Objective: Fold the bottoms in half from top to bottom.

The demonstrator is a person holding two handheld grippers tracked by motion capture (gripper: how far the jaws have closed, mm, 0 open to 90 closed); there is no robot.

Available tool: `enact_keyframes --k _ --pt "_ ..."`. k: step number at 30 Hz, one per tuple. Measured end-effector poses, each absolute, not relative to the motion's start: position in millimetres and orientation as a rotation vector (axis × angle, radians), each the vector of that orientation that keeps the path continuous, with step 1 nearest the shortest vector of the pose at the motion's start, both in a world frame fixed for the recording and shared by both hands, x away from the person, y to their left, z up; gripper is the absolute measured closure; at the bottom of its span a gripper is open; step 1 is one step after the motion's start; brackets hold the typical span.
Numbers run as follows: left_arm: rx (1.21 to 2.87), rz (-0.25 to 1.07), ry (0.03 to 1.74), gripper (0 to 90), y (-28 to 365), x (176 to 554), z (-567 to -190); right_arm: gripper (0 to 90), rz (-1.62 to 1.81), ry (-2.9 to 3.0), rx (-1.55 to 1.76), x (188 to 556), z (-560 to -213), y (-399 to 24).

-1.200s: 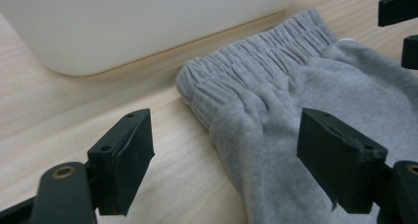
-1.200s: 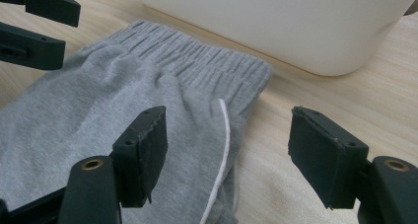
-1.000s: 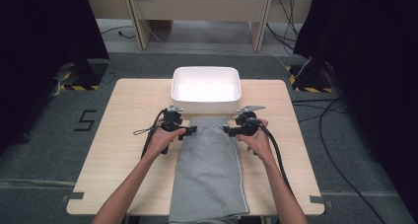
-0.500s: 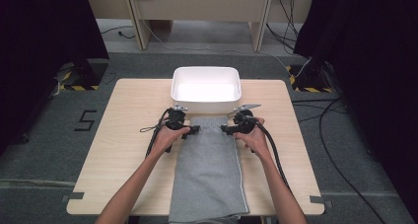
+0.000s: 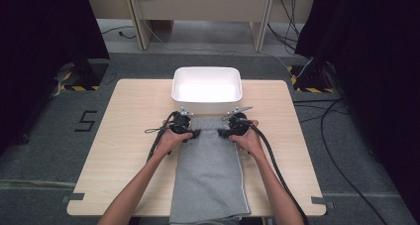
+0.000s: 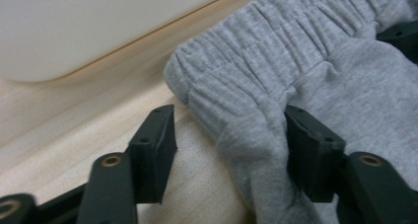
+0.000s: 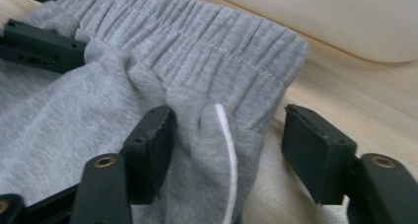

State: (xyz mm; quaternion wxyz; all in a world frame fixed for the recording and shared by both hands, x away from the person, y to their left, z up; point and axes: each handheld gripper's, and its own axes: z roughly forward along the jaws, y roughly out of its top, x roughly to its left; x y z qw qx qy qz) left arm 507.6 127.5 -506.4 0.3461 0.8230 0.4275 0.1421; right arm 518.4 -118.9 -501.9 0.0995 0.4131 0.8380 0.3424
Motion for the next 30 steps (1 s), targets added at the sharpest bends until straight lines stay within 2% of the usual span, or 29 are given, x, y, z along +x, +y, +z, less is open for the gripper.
enact_keyframes --k 10,14,23,30 --pt "2.139 0.371 1.101 58.1 127 505 -505 67.4 1.054 2.470 1.257 518 -503 -117" --pt "2.129 0.360 1.098 63.6 129 505 -506 73.3 1.107 2.468 1.305 519 -504 -120" --pt "2.126 0.377 1.070 72.0 130 502 -496 78.3 1.167 2.461 1.315 518 -502 -123" --pt "2.079 0.407 1.038 73.3 136 495 -477 78.8 1.252 2.426 1.253 512 -485 -125"
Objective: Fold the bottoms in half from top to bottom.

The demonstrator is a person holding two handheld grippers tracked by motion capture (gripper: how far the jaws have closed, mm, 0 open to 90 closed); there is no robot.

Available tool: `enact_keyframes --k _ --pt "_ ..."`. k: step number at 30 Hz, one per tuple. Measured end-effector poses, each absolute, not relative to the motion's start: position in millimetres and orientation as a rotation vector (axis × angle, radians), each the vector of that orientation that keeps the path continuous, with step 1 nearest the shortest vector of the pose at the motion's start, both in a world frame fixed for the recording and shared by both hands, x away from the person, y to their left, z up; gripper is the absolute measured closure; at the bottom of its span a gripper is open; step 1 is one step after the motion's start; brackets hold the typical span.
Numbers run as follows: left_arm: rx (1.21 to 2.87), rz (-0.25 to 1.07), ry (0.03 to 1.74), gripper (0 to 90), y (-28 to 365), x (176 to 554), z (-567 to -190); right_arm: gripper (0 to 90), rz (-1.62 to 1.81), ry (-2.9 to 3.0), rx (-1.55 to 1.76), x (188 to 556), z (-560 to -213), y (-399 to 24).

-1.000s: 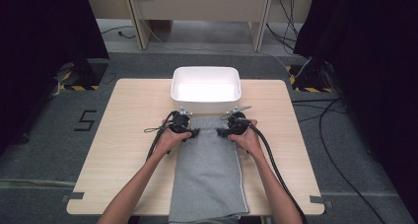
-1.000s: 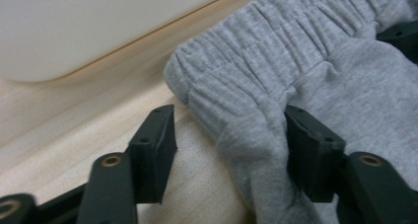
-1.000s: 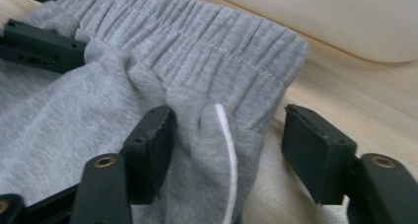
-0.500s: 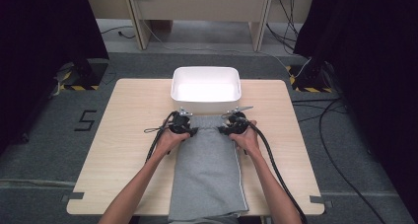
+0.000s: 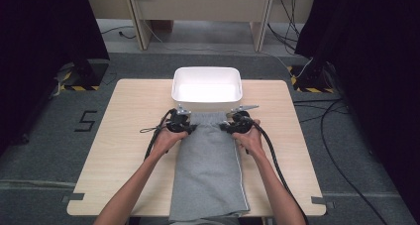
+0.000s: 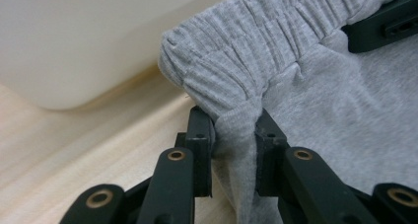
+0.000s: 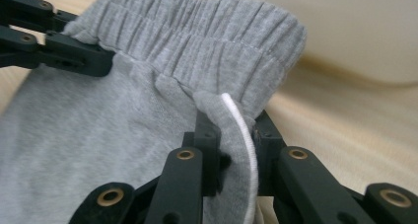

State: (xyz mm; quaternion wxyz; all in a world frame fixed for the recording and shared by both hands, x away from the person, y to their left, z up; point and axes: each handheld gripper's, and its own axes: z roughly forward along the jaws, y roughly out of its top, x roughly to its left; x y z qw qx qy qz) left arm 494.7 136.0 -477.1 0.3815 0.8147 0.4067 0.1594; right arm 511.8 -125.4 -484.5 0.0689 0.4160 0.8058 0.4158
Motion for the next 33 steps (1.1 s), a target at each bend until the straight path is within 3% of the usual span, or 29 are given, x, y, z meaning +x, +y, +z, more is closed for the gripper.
enact_keyframes --k 19,33 --pt "1.964 0.512 0.911 73.1 149 490 -396 78.8 1.438 2.291 1.015 506 -407 -130" --pt "1.974 0.496 0.797 72.5 154 438 -408 78.6 1.426 2.281 0.853 444 -418 -132"
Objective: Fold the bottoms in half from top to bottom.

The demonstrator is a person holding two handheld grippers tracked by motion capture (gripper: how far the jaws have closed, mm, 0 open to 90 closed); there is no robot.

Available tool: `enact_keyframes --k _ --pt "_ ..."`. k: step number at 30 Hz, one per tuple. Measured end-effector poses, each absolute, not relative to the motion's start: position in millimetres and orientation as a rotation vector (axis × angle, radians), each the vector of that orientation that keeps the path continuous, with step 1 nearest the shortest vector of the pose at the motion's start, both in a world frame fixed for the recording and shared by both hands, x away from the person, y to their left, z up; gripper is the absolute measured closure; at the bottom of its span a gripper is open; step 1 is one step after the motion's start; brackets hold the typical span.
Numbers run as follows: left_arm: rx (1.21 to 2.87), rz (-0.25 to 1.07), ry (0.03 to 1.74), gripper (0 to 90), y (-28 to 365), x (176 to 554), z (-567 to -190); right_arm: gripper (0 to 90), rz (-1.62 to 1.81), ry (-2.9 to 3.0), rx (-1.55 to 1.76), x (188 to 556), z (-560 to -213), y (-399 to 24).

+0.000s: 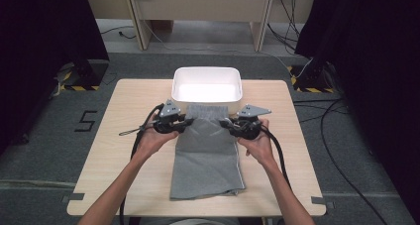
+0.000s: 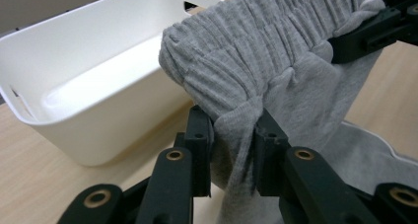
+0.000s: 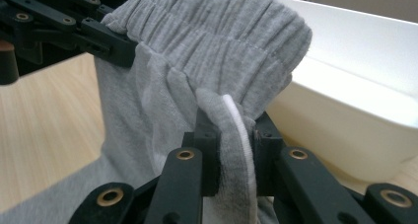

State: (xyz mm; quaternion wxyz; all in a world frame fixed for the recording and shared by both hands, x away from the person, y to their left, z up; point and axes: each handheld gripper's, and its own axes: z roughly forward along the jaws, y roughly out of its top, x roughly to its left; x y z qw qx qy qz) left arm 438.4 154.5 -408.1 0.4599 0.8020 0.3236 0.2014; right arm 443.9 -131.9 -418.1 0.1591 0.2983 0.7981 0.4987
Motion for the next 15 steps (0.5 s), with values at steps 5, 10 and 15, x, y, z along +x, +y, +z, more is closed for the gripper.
enact_keyframes --k 5,10,15 --pt "2.000 0.481 0.766 71.8 159 417 -419 78.5 1.419 2.304 0.810 421 -426 -132" --pt "2.014 0.444 0.774 71.3 163 405 -437 78.3 1.409 2.332 0.796 407 -434 -129" --pt "2.027 0.419 0.754 70.5 163 390 -449 78.1 1.397 2.352 0.781 391 -446 -131"
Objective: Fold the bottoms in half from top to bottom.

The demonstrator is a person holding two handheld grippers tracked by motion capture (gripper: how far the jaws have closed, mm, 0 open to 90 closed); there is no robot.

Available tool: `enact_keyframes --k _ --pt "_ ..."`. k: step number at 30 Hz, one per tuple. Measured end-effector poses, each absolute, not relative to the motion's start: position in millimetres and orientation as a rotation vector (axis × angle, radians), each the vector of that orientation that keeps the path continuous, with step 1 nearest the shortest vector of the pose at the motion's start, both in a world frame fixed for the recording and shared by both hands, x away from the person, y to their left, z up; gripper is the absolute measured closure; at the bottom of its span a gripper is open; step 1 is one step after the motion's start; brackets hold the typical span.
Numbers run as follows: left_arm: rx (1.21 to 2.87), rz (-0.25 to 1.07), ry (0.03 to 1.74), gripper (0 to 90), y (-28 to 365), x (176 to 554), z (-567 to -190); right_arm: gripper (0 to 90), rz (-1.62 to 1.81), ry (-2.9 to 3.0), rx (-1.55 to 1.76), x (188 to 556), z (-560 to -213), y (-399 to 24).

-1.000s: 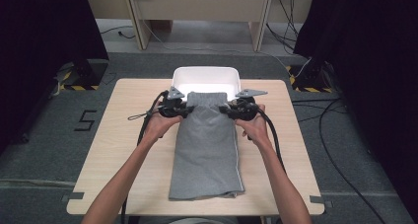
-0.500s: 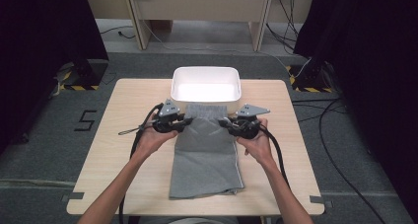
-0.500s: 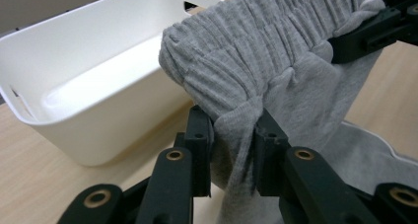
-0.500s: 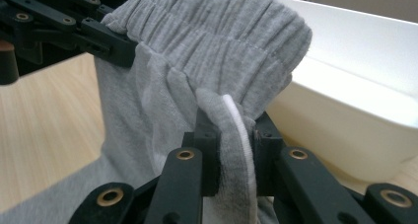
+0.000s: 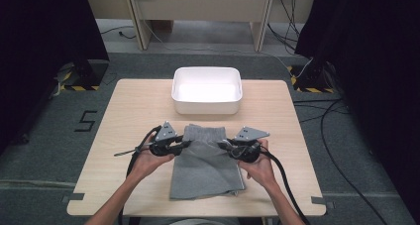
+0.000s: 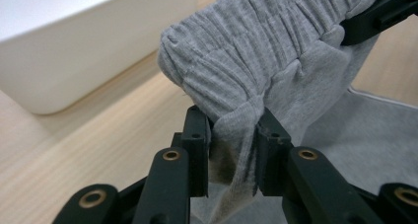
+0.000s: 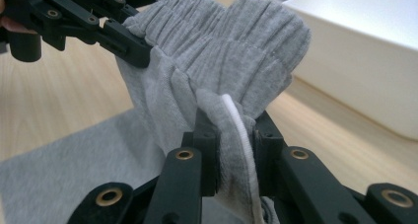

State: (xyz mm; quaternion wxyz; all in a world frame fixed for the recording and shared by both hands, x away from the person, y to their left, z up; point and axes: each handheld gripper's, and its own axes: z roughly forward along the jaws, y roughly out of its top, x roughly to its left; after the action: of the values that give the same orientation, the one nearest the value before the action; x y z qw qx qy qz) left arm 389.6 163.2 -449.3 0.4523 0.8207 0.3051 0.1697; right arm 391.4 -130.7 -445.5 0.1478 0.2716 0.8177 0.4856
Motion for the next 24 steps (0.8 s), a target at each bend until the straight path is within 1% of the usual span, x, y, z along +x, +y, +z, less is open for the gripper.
enact_keyframes --k 4,9,13,18,22,24 --pt "2.069 0.430 0.722 69.6 160 374 -460 77.4 1.391 2.371 0.783 377 -457 -134" --pt "2.102 0.383 0.723 68.3 159 364 -477 76.8 1.372 2.398 0.809 365 -474 -136" --pt "2.126 0.356 0.727 67.1 157 359 -488 76.0 1.340 2.421 0.813 357 -482 -137" --pt "2.154 0.320 0.730 63.9 156 353 -499 74.0 1.304 2.450 0.831 352 -490 -139" --pt "2.195 0.306 0.736 62.6 155 350 -509 72.1 1.281 2.478 0.858 351 -497 -142" --pt "2.182 0.295 0.748 63.0 156 351 -510 71.3 1.267 2.488 0.863 352 -500 -142"
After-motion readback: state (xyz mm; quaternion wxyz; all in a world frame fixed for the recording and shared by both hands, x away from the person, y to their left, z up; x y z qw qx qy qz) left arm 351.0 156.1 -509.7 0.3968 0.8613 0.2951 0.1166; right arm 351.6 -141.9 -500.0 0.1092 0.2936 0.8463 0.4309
